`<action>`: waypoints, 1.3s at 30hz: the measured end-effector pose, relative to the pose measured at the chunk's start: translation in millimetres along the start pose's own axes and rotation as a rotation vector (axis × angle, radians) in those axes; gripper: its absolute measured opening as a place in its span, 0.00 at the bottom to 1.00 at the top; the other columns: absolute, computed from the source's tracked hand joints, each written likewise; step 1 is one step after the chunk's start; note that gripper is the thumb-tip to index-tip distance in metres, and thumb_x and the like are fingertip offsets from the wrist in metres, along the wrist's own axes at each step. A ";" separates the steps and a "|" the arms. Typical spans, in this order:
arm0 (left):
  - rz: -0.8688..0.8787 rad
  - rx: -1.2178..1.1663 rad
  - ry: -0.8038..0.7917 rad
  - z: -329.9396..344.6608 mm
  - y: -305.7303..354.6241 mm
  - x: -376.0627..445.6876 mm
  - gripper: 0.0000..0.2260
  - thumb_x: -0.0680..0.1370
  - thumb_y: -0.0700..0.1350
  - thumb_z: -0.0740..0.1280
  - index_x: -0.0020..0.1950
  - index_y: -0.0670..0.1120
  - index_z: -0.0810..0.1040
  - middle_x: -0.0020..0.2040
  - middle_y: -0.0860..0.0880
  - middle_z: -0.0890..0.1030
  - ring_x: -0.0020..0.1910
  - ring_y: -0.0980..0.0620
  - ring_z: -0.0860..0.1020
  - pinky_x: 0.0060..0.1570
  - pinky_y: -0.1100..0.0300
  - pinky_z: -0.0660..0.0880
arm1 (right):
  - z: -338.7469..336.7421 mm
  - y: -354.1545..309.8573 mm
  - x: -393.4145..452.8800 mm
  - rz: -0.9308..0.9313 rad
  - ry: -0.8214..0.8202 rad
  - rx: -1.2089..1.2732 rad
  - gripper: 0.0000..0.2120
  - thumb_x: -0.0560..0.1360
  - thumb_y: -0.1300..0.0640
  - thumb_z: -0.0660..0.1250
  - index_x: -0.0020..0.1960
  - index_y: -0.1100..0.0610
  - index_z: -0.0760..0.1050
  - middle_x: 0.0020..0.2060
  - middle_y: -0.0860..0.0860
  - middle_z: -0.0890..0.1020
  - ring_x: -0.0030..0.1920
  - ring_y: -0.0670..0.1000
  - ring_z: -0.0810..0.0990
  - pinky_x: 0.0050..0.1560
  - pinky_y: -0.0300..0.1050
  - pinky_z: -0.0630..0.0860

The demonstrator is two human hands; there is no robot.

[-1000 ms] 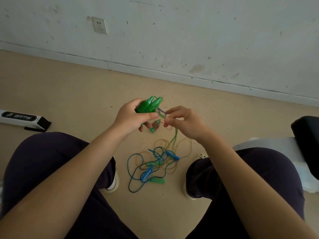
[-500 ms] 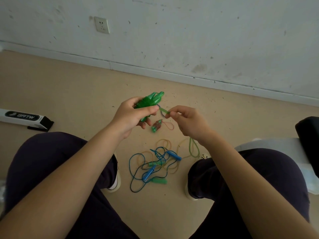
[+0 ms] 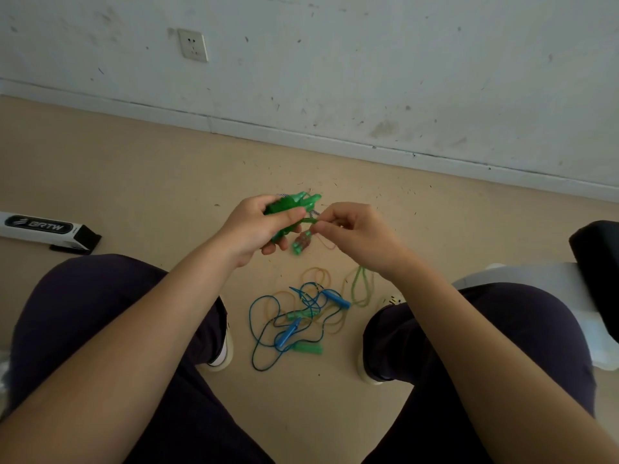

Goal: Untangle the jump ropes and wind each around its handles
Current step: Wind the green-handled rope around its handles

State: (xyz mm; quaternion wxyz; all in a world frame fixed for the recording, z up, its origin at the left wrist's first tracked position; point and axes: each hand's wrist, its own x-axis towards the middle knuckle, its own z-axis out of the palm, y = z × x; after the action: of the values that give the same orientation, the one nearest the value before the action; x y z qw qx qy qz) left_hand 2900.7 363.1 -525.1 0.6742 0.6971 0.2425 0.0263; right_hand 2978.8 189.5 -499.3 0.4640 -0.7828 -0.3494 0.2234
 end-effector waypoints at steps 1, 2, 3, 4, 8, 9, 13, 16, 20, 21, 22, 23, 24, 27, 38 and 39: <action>-0.012 0.029 -0.045 -1.7 0.4 -0.3 0.11 0.77 0.45 0.72 0.57 0.44 0.80 0.43 0.42 0.84 0.27 0.51 0.75 0.20 0.64 0.64 | -4.5 0.8 -0.2 -0.023 0.007 -0.012 0.05 0.78 0.64 0.66 0.46 0.64 0.80 0.28 0.43 0.75 0.26 0.38 0.73 0.31 0.28 0.68; -0.024 0.062 -0.091 -2.8 0.4 -0.6 0.11 0.76 0.44 0.72 0.58 0.44 0.81 0.44 0.43 0.85 0.27 0.51 0.75 0.21 0.64 0.64 | -7.5 1.9 0.0 -0.052 0.014 -0.048 0.05 0.78 0.65 0.66 0.46 0.63 0.81 0.30 0.43 0.76 0.28 0.37 0.75 0.33 0.27 0.69; -0.037 0.098 -0.135 -3.3 0.3 -1.2 0.11 0.76 0.44 0.72 0.58 0.44 0.81 0.44 0.44 0.85 0.28 0.51 0.75 0.21 0.63 0.64 | -9.4 4.2 0.9 -0.086 0.024 -0.106 0.04 0.77 0.65 0.67 0.46 0.61 0.81 0.32 0.43 0.77 0.31 0.37 0.77 0.35 0.28 0.70; -0.052 0.134 -0.176 -3.2 0.2 -2.0 0.11 0.76 0.45 0.73 0.57 0.45 0.81 0.44 0.44 0.85 0.28 0.51 0.75 0.21 0.63 0.65 | -10.1 7.1 2.3 -0.121 0.039 -0.167 0.04 0.77 0.64 0.68 0.46 0.60 0.82 0.34 0.43 0.79 0.34 0.38 0.78 0.38 0.29 0.71; -0.101 0.209 -0.311 -1.3 1.0 -6.4 0.11 0.75 0.44 0.74 0.55 0.43 0.81 0.47 0.43 0.85 0.27 0.51 0.75 0.19 0.63 0.64 | -9.2 12.5 5.6 -0.186 0.065 -0.199 0.04 0.73 0.63 0.73 0.47 0.59 0.84 0.38 0.44 0.80 0.40 0.45 0.79 0.42 0.33 0.74; -0.104 0.222 -0.333 -1.1 1.7 -7.0 0.11 0.75 0.44 0.74 0.55 0.42 0.81 0.47 0.42 0.85 0.27 0.52 0.75 0.19 0.64 0.64 | -8.0 11.5 5.4 -0.196 0.057 -0.202 0.04 0.73 0.63 0.73 0.46 0.58 0.84 0.38 0.44 0.80 0.40 0.44 0.79 0.43 0.34 0.75; -0.107 0.261 -0.411 0.7 3.5 -10.2 0.09 0.74 0.44 0.75 0.52 0.45 0.81 0.43 0.43 0.84 0.26 0.53 0.74 0.20 0.64 0.64 | -5.7 12.7 5.7 -0.161 0.023 -0.158 0.04 0.71 0.62 0.74 0.45 0.56 0.85 0.37 0.43 0.81 0.41 0.42 0.79 0.45 0.39 0.76; -0.111 0.269 -0.420 4.3 4.1 -12.8 0.05 0.74 0.45 0.75 0.48 0.48 0.81 0.39 0.45 0.82 0.26 0.54 0.73 0.22 0.66 0.62 | -8.3 13.7 5.3 -0.050 -0.019 -0.015 0.04 0.71 0.63 0.75 0.45 0.58 0.84 0.38 0.45 0.82 0.39 0.40 0.79 0.42 0.34 0.76; -0.095 0.275 -0.408 5.7 5.4 -15.9 0.06 0.73 0.46 0.76 0.46 0.49 0.81 0.37 0.47 0.81 0.26 0.53 0.73 0.24 0.65 0.62 | -8.7 13.6 2.9 0.013 -0.039 0.132 0.04 0.70 0.63 0.76 0.43 0.57 0.84 0.36 0.48 0.83 0.37 0.43 0.81 0.42 0.37 0.78; -0.093 0.275 -0.406 5.7 6.6 -17.4 0.08 0.71 0.48 0.77 0.46 0.49 0.81 0.37 0.47 0.82 0.26 0.53 0.72 0.24 0.65 0.63 | -8.2 14.2 3.1 0.021 -0.041 0.139 0.05 0.69 0.63 0.77 0.42 0.56 0.83 0.35 0.49 0.83 0.36 0.44 0.80 0.40 0.38 0.78; -0.093 0.278 -0.409 6.4 7.7 -19.0 0.11 0.69 0.52 0.77 0.46 0.49 0.82 0.36 0.47 0.82 0.26 0.52 0.73 0.25 0.65 0.63 | -7.7 14.5 3.7 0.024 -0.039 0.134 0.06 0.68 0.61 0.78 0.42 0.56 0.81 0.34 0.50 0.82 0.35 0.45 0.78 0.38 0.38 0.76; -0.095 0.285 -0.418 7.9 8.2 -20.8 0.14 0.66 0.55 0.77 0.46 0.50 0.82 0.36 0.47 0.82 0.26 0.52 0.73 0.25 0.64 0.63 | -7.3 14.6 4.2 0.023 -0.033 0.119 0.09 0.66 0.60 0.79 0.41 0.55 0.79 0.33 0.51 0.79 0.33 0.46 0.75 0.35 0.38 0.74; -0.099 0.299 -0.430 10.2 8.0 -22.7 0.17 0.64 0.58 0.76 0.47 0.50 0.82 0.36 0.47 0.82 0.26 0.51 0.73 0.26 0.64 0.63 | -7.2 14.6 4.8 0.019 -0.027 0.101 0.13 0.66 0.59 0.80 0.42 0.55 0.76 0.33 0.51 0.77 0.32 0.46 0.72 0.33 0.37 0.71; -0.105 0.342 -0.475 18.3 4.5 -27.2 0.18 0.69 0.56 0.76 0.52 0.48 0.81 0.36 0.49 0.83 0.28 0.50 0.73 0.28 0.62 0.64 | -8.3 15.5 6.0 0.026 -0.017 0.104 0.19 0.66 0.61 0.79 0.46 0.56 0.69 0.29 0.48 0.71 0.27 0.42 0.68 0.30 0.33 0.67; 0.171 0.225 -0.331 15.2 10.3 -29.9 0.30 0.74 0.43 0.75 0.72 0.57 0.68 0.43 0.49 0.84 0.30 0.52 0.78 0.28 0.67 0.72 | -8.8 20.3 6.9 0.112 -0.071 0.173 0.21 0.72 0.43 0.73 0.46 0.61 0.75 0.34 0.56 0.72 0.33 0.51 0.67 0.31 0.41 0.64; 0.194 0.207 -0.314 15.3 10.4 -29.9 0.28 0.75 0.43 0.74 0.71 0.58 0.69 0.44 0.48 0.83 0.30 0.53 0.78 0.28 0.68 0.71 | -9.0 19.9 6.7 0.119 -0.079 0.187 0.22 0.73 0.40 0.71 0.48 0.61 0.76 0.34 0.54 0.73 0.32 0.49 0.68 0.30 0.40 0.64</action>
State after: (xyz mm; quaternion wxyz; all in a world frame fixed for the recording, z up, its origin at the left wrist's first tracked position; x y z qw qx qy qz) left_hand 2883.1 338.0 -507.9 0.6227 0.7783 0.0677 -0.0431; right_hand 2996.1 182.9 -512.9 0.5067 -0.7460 -0.2980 0.3129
